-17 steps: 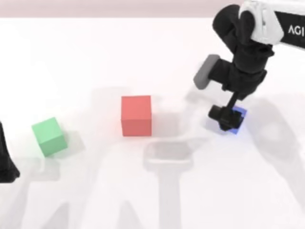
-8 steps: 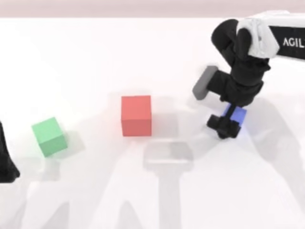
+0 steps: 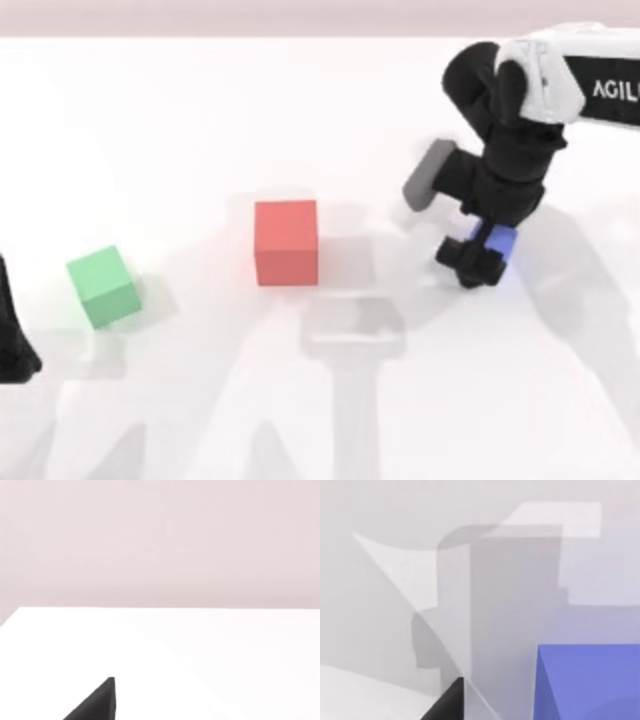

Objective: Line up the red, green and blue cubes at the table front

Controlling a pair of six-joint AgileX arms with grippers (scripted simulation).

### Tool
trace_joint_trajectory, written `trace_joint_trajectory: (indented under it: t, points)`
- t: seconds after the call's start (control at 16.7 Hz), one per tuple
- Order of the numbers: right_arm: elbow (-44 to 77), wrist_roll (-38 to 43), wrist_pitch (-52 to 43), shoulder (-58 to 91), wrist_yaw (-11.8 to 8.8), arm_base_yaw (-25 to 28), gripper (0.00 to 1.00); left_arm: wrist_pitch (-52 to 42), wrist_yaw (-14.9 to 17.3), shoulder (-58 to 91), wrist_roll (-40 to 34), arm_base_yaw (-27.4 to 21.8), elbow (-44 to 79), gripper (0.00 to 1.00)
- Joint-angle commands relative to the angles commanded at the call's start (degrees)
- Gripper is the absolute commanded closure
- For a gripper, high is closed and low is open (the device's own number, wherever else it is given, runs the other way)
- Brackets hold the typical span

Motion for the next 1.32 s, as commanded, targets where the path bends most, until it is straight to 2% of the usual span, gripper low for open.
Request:
trace_joint_trajectory:
  t: [0.24,0.3,0.72,0.78,0.9,1.32]
  points:
    - [0.00,0.00,0.00,0.00,0.00,0.00,0.98,0.00,0.00,0.00,0.00,0.00,0.00,0.00]
    - [0.00,0.00,0.00,0.00,0.00,0.00,1.00,0.00,0.00,0.00,0.00,0.00,0.00,0.00]
    - [0.00,0.00,0.00,0.00,0.00,0.00,1.00,0.00,0.00,0.00,0.00,0.00,0.00,0.00]
    - [0.23,0.76,-1.23,-2.06,-0.80,0.00,1.00,0.00,0.00,0.00,0.00,0.00,0.00,0.00]
    - [1.18,0.68,-2.22,-2.26,-0.84,0.09,1.00,0.00,0.00,0.00,0.00,0.00,0.00,0.00]
    - [9.80,0.63,-14.80,-5.96,-0.84,0.49,1.00,0.00,0.00,0.00,0.00,0.00,0.00,0.00]
